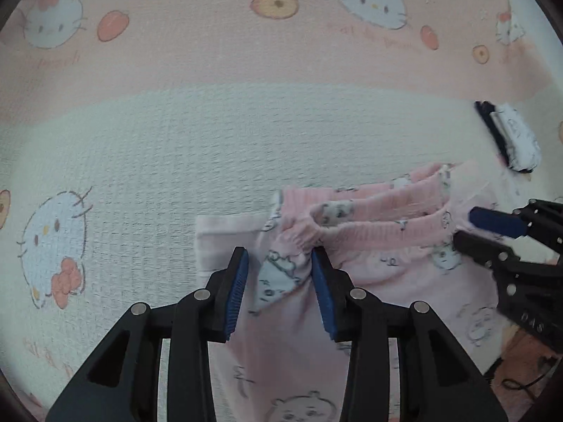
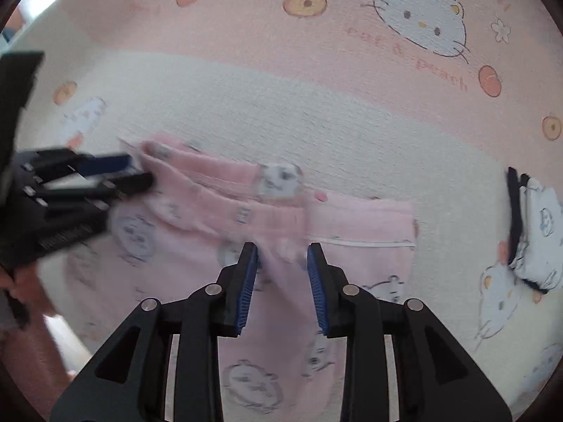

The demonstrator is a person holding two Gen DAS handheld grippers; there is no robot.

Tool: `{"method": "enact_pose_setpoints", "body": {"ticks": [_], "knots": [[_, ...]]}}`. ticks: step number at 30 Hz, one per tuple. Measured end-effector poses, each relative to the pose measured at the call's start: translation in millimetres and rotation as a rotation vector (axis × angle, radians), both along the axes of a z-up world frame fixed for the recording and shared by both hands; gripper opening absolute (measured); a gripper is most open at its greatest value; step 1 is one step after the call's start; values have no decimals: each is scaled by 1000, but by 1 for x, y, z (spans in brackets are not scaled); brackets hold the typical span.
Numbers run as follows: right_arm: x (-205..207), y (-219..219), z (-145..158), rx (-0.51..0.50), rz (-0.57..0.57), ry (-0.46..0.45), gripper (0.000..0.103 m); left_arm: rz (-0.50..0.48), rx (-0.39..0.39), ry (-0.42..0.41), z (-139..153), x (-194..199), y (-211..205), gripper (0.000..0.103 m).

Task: Fold clothes

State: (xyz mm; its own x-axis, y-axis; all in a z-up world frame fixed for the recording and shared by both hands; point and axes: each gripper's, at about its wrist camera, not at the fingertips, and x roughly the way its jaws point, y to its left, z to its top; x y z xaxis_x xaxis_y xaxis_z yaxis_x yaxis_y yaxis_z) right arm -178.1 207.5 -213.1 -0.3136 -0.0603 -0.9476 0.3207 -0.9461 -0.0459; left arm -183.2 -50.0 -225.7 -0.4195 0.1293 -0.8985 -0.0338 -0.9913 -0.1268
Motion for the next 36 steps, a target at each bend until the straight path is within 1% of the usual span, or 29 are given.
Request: {"method": "enact_pose_setpoints", "body": {"ticks": [2, 3, 4, 5, 6, 7, 9, 11, 12, 13, 14, 15, 17, 19, 20, 22, 23, 25, 26, 27, 31, 34, 36], "knots": [[0, 31, 8, -106, -94, -41, 29, 67, -15, 19, 11, 3, -20, 40], [6, 46, 20, -157, -153, -17, 30, 80, 24, 35, 18, 8, -25, 40], [15, 55, 30, -193, -197, 3, 34, 80, 91, 55, 27, 15, -29, 42], [23, 65, 39, -229, -242, 23, 34, 70, 146, 55, 32, 21, -27, 42], [32, 71, 45, -252, -274, 34, 34, 55, 193, 44, 33, 27, -21, 42], [39, 71, 38, -244, -276, 22, 34, 37, 210, 34, 31, 34, -11, 42], [52, 71, 25, -226, -280, -1, 35, -4, 208, 15, 20, 50, 15, 42], [66, 71, 13, -208, -283, -24, 35, -48, 192, -38, 5, 64, 32, 42], [73, 71, 6, -200, -285, -35, 35, -72, 162, -73, -5, 72, 36, 42], [80, 71, 0, -191, -287, -47, 36, -91, 106, -106, -17, 76, 40, 42], [85, 74, -4, -191, -303, -59, 36, -100, 76, -108, -22, 80, 42, 42], [86, 83, 0, -209, -347, -68, 36, -105, 69, -92, -21, 84, 41, 42], [88, 95, 13, -210, -400, -46, 37, -70, 86, -102, -17, 86, 35, 42], [94, 97, 28, -133, -426, 40, 37, -60, 126, -62, -5, 95, 28, 42], [97, 99, 31, -127, -440, 62, 37, -80, 146, -37, 1, 98, 31, 42], [100, 106, 28, -179, -466, 41, 38, -120, 161, -19, 6, 103, 41, 42], [101, 108, 25, -200, -468, 23, 38, -138, 166, -13, 7, 106, 46, 42], [101, 102, 11, -213, -420, -46, 38, -172, 169, -11, 8, 109, 58, 42], [101, 96, 7, -210, -399, -60, 38, -186, 163, -20, 5, 109, 64, 42], [102, 89, 5, -207, -376, -68, 41, -201, 150, -28, 2, 110, 69, 42], [106, 64, 20, -231, -252, -18, 40, -235, 51, -72, -15, 110, 85, 42], [107, 54, 22, -242, -210, -4, 40, -248, 37, -71, -19, 111, 86, 42], [106, 52, 21, -251, -213, -8, 40, -247, 32, -74, -20, 110, 88, 42]]}}
